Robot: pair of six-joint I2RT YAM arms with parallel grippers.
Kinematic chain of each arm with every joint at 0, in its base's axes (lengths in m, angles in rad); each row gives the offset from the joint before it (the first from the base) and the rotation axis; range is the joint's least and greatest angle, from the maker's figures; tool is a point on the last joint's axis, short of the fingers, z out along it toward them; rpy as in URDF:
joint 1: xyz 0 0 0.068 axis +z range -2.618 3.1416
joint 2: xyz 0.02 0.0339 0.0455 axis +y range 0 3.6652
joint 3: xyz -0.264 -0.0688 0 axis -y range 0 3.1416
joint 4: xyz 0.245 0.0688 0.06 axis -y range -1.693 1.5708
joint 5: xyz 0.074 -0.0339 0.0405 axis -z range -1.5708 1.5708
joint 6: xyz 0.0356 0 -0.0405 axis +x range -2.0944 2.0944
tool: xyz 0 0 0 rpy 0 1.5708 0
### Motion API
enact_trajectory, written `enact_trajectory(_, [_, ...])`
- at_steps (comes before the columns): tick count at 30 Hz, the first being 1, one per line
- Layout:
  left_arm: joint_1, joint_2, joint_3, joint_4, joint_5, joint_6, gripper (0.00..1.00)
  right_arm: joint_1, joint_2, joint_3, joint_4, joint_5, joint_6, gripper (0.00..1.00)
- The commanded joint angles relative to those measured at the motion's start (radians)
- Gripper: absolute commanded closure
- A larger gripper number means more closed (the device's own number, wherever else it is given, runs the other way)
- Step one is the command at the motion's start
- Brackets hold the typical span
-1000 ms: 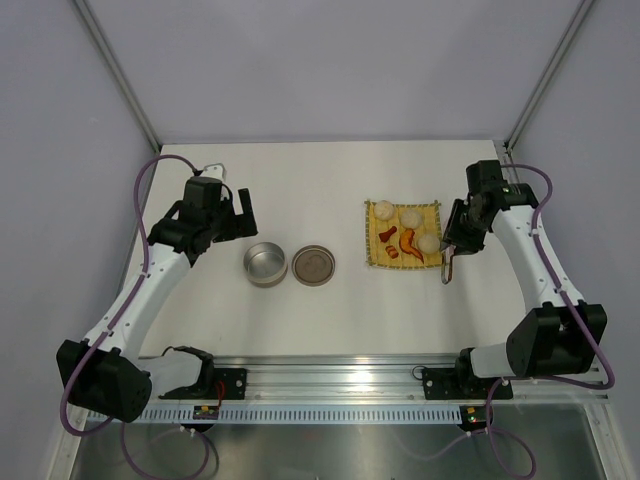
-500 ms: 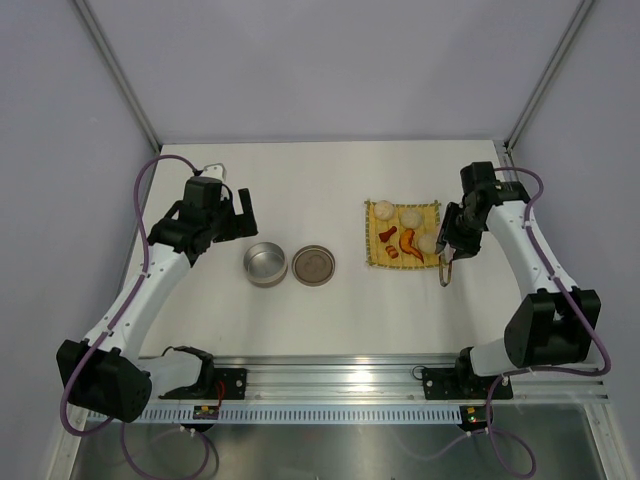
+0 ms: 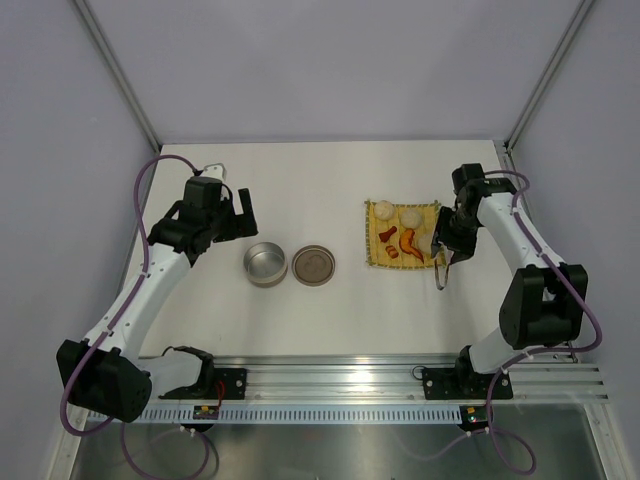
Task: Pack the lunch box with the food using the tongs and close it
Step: Place the clamp at the center of the board.
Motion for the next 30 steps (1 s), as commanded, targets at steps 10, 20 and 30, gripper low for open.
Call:
enact_trajectory(10, [-0.004, -0.008, 0.001, 0.024, 0.001, -0.008, 0.01, 0.023, 0.095, 0.087, 0.031, -0.048, -0.047, 0.45])
enact_trajectory(20, [-0.004, -0.002, -0.004, 0.024, 0.003, -0.005, 0.01, 0.035, -0.005, 0.036, 0.057, -0.007, 0.003, 0.46])
enact_trajectory(30, [-0.005, -0.003, -0.004, 0.024, 0.010, -0.005, 0.01, 0.037, -0.246, -0.256, 0.175, 0.050, 0.293, 0.48])
